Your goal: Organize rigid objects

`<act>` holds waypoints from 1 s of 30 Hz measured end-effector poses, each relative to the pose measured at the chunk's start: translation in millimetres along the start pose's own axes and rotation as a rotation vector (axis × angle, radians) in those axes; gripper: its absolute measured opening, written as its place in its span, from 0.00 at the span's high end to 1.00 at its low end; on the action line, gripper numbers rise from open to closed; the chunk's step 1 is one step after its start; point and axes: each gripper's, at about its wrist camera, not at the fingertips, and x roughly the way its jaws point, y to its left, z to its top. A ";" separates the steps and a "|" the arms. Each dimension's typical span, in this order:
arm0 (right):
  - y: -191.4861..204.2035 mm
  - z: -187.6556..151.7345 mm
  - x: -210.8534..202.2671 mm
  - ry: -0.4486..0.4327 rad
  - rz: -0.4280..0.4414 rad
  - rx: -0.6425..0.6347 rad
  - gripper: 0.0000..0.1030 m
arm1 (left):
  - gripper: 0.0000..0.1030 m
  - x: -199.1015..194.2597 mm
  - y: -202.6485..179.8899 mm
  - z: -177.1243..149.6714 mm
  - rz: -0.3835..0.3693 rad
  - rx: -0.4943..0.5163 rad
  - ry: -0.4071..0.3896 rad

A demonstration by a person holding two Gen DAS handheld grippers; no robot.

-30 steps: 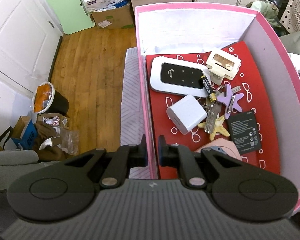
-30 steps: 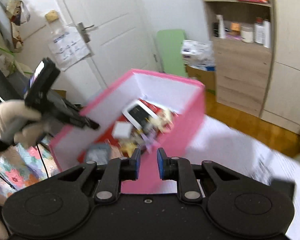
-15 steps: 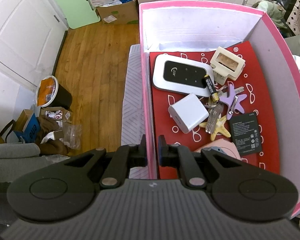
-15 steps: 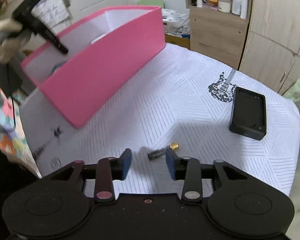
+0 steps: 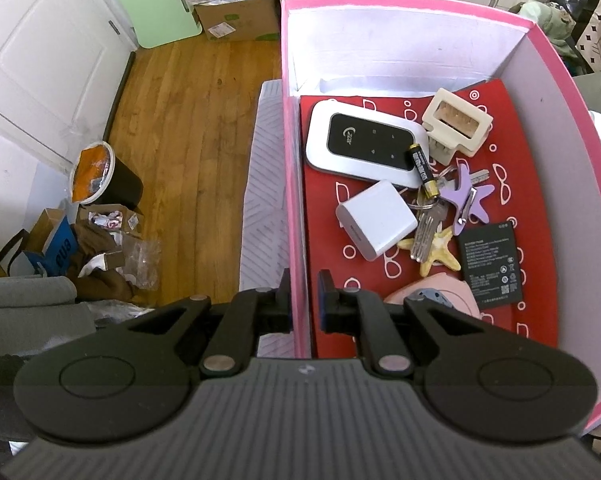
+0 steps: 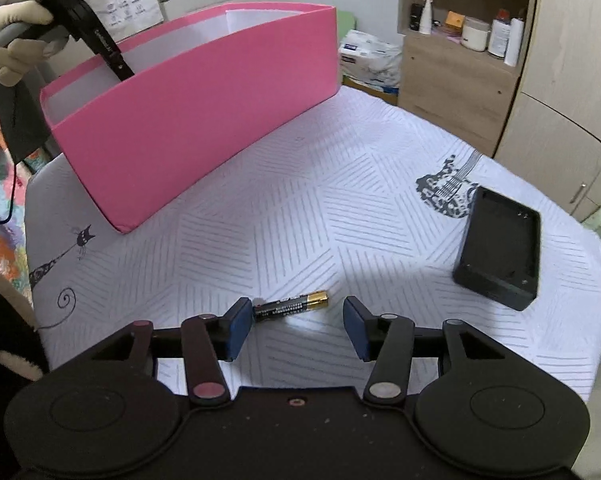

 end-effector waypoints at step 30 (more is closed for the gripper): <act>27.7 97.6 -59.4 -0.234 0.002 -0.085 0.53 | 0.96 -3.6 -1.6 -3.4 0.011 0.066 -0.029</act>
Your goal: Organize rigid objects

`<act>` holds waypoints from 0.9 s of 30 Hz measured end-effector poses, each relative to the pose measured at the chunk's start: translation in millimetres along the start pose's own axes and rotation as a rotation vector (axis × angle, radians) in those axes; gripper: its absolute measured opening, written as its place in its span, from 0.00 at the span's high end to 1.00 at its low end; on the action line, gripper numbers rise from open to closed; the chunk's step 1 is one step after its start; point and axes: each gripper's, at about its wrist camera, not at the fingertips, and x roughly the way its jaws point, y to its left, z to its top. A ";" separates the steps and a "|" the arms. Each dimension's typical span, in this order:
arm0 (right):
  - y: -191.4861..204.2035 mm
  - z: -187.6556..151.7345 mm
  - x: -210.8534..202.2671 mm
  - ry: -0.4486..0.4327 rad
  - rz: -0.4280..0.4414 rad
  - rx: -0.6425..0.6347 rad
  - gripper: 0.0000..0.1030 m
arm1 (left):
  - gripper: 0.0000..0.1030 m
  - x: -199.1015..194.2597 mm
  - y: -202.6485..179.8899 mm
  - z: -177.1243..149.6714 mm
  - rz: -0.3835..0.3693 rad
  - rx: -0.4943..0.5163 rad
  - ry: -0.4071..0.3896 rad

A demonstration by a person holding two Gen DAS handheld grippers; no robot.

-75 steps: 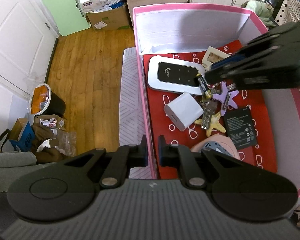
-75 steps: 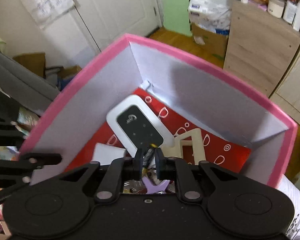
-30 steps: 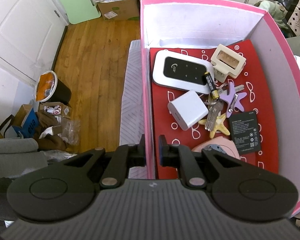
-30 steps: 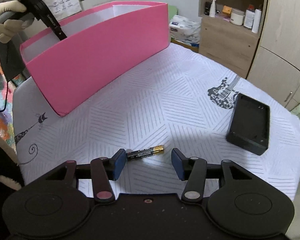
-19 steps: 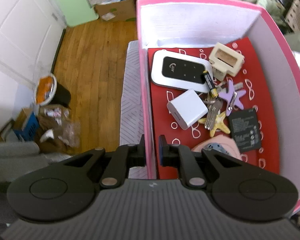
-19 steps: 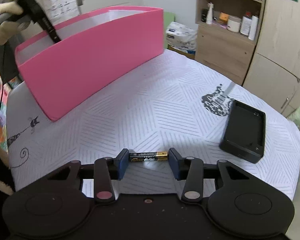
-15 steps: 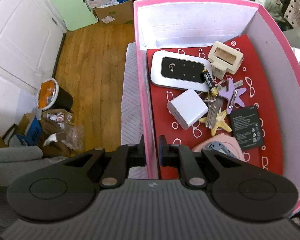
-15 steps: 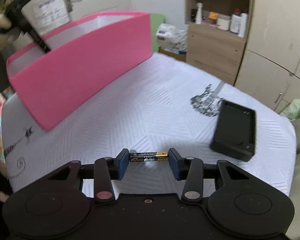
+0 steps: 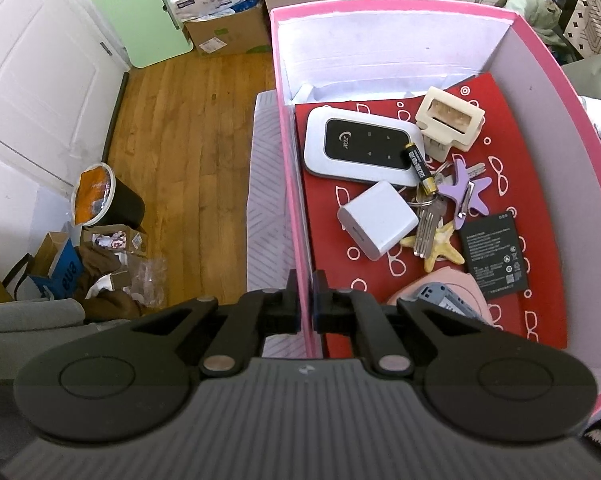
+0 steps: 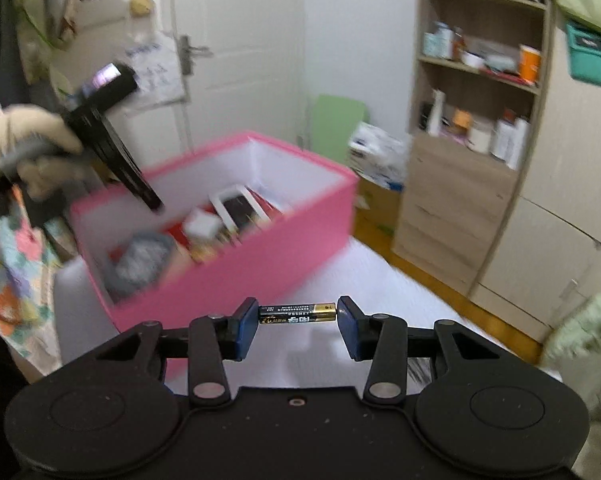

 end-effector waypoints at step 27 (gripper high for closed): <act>62.4 75.6 162.6 0.317 0.050 -0.405 0.50 | 0.96 1.5 11.0 2.6 -0.052 -0.069 -0.033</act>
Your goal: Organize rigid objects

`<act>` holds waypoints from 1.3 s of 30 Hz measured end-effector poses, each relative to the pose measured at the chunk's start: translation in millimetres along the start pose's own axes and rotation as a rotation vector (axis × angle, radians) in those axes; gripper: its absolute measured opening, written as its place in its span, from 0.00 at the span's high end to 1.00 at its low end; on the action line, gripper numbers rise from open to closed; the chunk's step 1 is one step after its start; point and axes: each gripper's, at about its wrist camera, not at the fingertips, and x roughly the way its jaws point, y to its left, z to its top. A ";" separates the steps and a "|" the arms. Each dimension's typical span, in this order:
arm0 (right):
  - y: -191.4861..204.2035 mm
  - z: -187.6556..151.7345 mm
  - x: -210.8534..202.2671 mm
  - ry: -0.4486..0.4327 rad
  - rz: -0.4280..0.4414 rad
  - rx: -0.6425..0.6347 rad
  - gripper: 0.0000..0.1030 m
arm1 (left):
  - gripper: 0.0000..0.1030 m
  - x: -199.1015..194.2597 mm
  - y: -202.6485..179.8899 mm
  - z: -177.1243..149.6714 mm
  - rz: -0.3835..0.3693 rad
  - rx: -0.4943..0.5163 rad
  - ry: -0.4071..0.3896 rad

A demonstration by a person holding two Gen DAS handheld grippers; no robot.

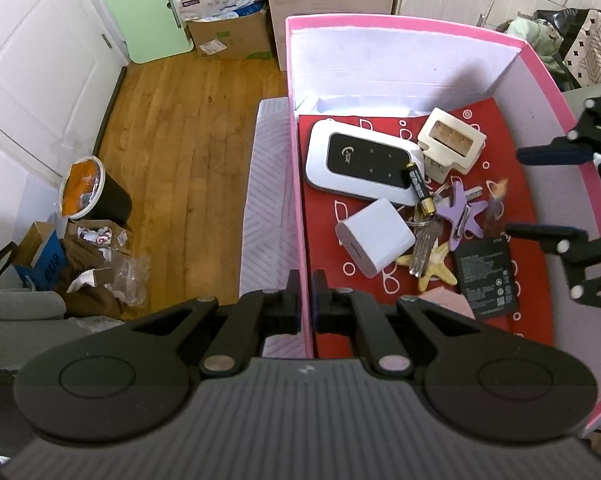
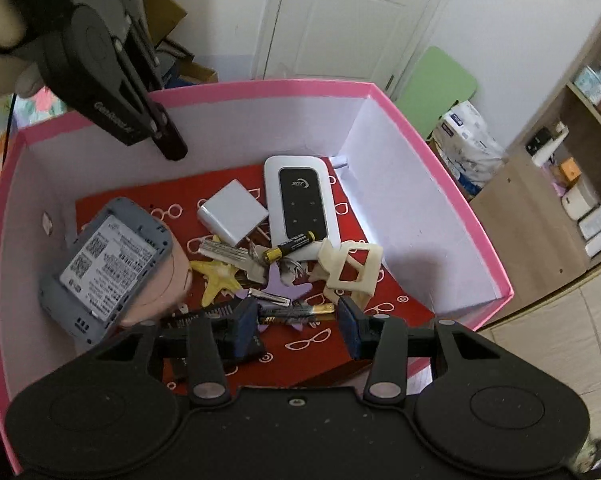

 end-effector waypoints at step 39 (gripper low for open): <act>-29.1 -226.8 -100.2 -0.206 -0.259 0.843 0.38 | 0.94 4.1 -4.0 3.7 0.016 -0.025 0.002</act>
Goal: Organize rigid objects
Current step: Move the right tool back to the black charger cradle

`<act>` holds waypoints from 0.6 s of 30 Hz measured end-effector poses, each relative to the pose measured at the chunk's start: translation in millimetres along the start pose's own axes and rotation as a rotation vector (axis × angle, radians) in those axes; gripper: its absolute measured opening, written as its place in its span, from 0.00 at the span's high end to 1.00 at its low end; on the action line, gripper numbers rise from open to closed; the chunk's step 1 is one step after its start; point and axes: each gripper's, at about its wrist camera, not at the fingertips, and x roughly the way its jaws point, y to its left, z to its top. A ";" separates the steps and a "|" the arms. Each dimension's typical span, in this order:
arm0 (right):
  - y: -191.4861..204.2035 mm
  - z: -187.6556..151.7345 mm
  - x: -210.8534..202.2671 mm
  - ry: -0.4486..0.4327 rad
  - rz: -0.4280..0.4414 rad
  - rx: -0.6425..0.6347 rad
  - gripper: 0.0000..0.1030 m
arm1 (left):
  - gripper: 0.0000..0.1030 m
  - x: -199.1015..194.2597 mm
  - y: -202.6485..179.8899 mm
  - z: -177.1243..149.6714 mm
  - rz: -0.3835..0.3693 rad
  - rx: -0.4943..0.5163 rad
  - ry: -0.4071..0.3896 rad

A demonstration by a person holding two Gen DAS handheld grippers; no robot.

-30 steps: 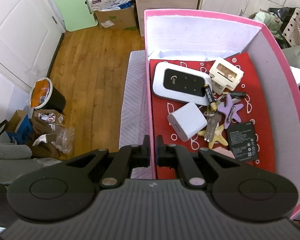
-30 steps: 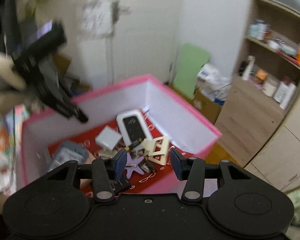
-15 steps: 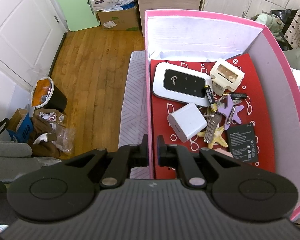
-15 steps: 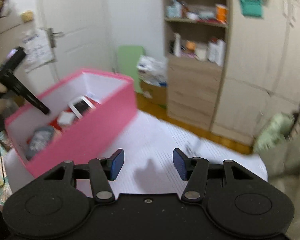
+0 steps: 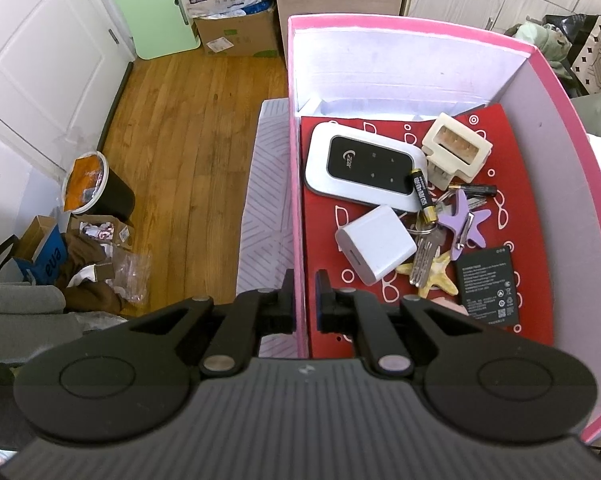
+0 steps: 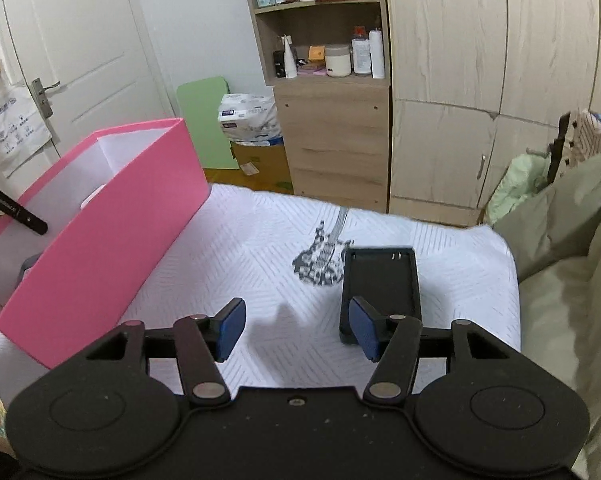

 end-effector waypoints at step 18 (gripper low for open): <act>-19.0 -19.7 20.7 0.013 -0.160 -0.001 0.33 | 0.93 -1.1 0.5 -2.0 -0.001 -0.031 -0.004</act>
